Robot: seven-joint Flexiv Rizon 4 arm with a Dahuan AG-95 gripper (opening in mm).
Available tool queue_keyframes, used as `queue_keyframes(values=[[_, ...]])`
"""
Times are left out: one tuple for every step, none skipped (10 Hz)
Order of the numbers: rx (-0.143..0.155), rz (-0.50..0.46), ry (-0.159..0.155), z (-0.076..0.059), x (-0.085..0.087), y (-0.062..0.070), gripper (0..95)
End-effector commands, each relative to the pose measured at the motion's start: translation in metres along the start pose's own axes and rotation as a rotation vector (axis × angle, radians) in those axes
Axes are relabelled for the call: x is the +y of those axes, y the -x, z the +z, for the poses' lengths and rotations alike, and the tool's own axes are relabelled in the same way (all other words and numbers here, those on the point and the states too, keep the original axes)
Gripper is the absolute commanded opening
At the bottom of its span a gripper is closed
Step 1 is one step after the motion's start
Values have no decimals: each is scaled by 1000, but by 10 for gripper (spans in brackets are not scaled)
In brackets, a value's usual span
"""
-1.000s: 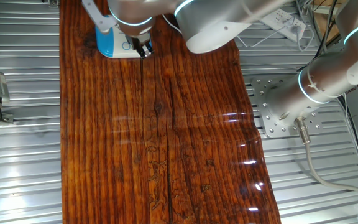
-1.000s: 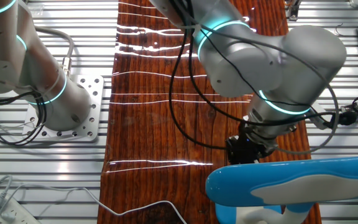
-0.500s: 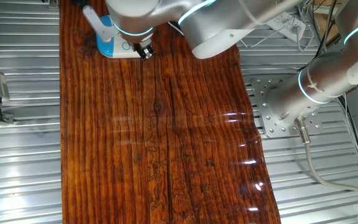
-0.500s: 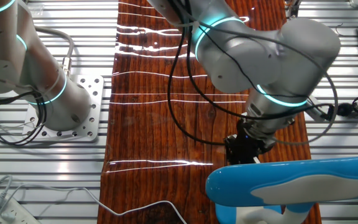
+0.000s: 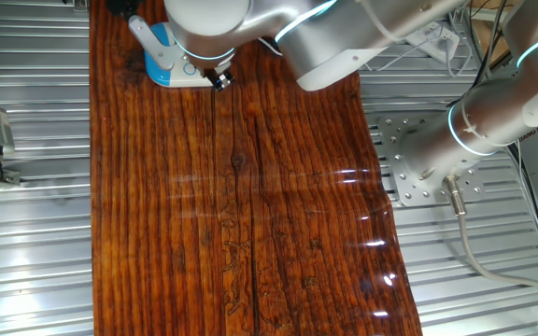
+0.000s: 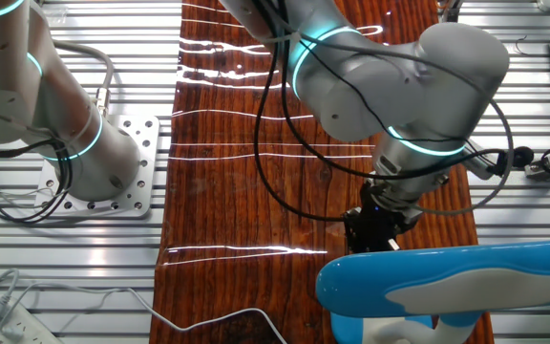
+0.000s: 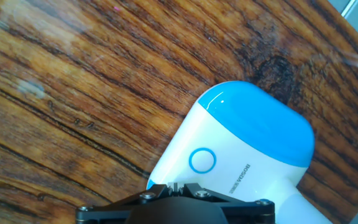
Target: Turn on the desk lamp by pressing the button
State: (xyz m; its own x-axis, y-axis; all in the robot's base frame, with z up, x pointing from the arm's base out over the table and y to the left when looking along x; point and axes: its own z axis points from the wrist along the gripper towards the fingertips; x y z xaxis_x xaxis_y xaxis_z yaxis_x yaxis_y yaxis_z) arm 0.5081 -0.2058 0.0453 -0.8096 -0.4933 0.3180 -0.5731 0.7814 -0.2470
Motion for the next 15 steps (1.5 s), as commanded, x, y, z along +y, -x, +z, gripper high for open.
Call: queue_keyframes(values=[[6, 17, 13, 0, 0, 0, 0], [6, 18, 15, 1, 0, -1, 0], [7, 19, 18, 1, 1, -1, 0], [9, 19, 21, 2, 2, -2, 0], [12, 16, 22, 2, 4, -3, 0], [13, 9, 24, 3, 5, -4, 0], [19, -3, 33, 2, 5, -4, 0], [26, -21, 43, 1, 5, -5, 0], [37, -31, 56, 0, 6, -5, 0], [40, -36, 66, -1, 7, -6, 0], [44, -39, 72, -2, 8, -7, 0], [45, -41, 75, -2, 10, -9, 0], [45, -43, 75, -2, 11, -9, 0], [47, -53, 73, -1, 10, -8, 0], [47, -69, 72, -1, 6, -5, 0]])
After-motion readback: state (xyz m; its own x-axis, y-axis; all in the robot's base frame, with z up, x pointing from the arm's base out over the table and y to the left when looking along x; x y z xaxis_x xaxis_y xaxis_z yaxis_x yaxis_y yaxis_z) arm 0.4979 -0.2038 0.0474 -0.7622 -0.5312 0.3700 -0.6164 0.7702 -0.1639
